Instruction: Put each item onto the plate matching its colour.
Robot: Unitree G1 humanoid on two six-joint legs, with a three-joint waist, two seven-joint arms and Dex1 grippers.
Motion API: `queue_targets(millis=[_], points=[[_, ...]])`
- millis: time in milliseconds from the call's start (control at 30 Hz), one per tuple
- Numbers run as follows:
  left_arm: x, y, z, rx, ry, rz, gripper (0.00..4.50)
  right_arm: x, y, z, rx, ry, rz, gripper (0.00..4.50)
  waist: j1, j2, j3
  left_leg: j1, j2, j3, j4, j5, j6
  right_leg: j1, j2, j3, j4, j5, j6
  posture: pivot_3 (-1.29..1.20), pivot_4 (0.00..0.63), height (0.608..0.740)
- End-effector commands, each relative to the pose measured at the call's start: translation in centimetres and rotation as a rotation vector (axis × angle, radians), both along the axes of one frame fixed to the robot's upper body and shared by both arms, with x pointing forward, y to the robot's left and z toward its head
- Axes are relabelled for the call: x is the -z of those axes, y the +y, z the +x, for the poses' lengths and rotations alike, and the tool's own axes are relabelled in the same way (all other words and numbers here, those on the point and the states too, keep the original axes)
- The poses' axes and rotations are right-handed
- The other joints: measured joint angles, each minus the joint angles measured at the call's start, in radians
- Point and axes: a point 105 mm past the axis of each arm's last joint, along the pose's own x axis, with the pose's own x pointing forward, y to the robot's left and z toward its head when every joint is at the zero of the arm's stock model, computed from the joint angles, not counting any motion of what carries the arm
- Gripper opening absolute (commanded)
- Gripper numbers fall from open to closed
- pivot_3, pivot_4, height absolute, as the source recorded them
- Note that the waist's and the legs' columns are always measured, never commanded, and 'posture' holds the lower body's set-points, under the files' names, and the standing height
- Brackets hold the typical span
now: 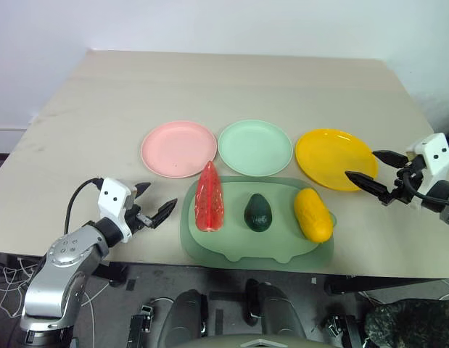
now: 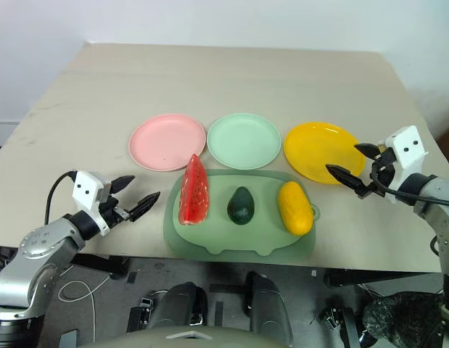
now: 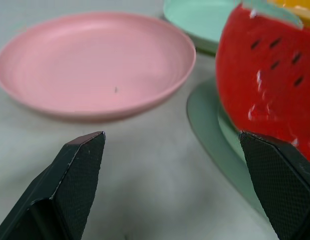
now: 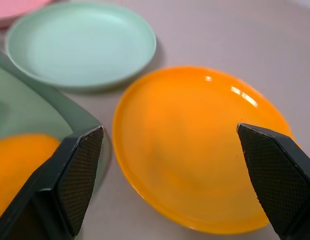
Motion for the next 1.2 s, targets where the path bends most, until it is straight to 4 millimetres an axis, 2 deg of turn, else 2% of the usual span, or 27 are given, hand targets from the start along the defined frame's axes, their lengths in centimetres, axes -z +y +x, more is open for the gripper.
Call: queue_targets(millis=[33,233,467,700,833,1033,1200], points=[[-0.7,0.2,0.6,0.012,-0.039,0.016,4.48,-2.1,1.1,-1.1,-0.013,-0.036,-0.012,4.5,0.0,0.0,0.0,0.0,0.0,0.0,0.0,0.0,0.0,0.0,0.0,0.0,0.0,0.0,0.0,0.0,0.15,0.74],[-0.4,0.5,1.1,0.03,-0.037,0.033,4.48,-2.1,2.7,-2.5,-0.033,0.018,0.019,4.5,0.0,0.0,0.0,0.0,0.0,0.0,0.0,0.0,0.0,0.0,0.0,0.0,0.0,0.0,0.0,0.0,0.15,0.74],[0.0,-0.1,1.9,0.059,-0.026,0.03,4.48,-0.5,5.6,-4.9,-0.048,0.176,0.025,4.5,0.001,0.0,0.0,-0.001,0.0,-0.001,0.0,0.0,0.0,-0.001,0.0,0.0,0.0,0.0,0.0,0.0,0.15,0.74],[-0.3,-1.1,1.9,0.088,-0.028,0.003,4.48,0.7,6.8,-4.5,0.055,0.264,0.1,4.5,-0.001,-0.001,-0.001,-0.002,0.0,-0.001,0.0,0.0,0.0,-0.002,0.0,0.0,0.0,0.0,0.0,0.0,0.15,0.74],[-0.3,-1.2,1.9,0.081,-0.032,-0.001,4.48,3.5,7.3,-4.5,0.112,0.376,0.1,4.5,0.001,-0.001,-0.001,-0.004,0.0,-0.001,0.0,0.0,0.0,-0.002,0.0,0.0,-0.001,0.0,0.0,0.0,0.15,0.74],[-0.5,-1.1,1.8,0.071,-0.039,-0.004,4.48,5.6,8.2,-4.5,0.119,0.469,0.115,4.5,-0.001,-0.001,-0.001,-0.004,0.0,-0.001,0.0,0.0,0.0,-0.003,0.0,0.0,-0.001,0.0,0.0,0.0,0.15,0.74],[-0.7,-1.1,1.6,0.054,-0.05,-0.003,4.48,7.3,8.5,-3.7,0.147,0.504,0.048,4.5,-0.002,-0.001,-0.001,-0.004,0.0,-0.001,0.0,0.0,0.0,-0.003,0.0,0.0,-0.001,0.0,0.0,0.0,0.15,0.74]])
